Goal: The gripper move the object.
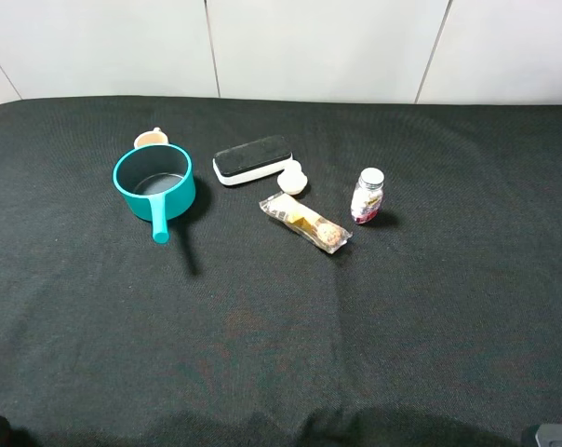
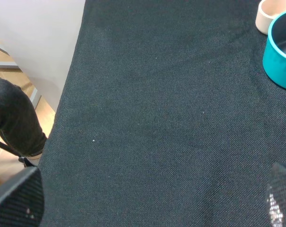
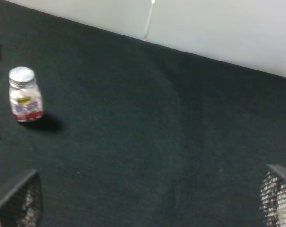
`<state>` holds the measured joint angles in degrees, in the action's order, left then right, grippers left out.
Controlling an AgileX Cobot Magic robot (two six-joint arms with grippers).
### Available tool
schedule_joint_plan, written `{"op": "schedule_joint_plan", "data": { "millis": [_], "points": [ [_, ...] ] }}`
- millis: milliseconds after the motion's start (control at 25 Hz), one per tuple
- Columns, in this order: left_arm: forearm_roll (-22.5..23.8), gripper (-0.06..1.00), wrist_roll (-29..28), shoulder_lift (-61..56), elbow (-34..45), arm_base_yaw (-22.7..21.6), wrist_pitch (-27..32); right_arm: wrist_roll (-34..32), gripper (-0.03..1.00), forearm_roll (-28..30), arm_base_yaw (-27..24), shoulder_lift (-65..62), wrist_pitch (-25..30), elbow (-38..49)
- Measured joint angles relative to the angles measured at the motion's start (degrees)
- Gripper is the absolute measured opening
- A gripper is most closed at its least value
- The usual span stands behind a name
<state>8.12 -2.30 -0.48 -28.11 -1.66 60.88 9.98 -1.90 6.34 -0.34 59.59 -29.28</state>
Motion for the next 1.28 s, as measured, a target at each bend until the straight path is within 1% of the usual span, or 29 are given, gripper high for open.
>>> {"op": "schedule_joint_plan", "data": {
  "millis": [200,1280],
  "points": [
    [0.0,0.99,0.0,0.0,0.0,0.0,0.0,-1.83,0.69,-0.71,0.0,0.0,-1.28,0.0],
    [0.0,0.99,0.0,0.0,0.0,0.0,0.0,-2.06,0.69,-1.18,0.0,0.0,-1.34,0.11]
  ]
}}
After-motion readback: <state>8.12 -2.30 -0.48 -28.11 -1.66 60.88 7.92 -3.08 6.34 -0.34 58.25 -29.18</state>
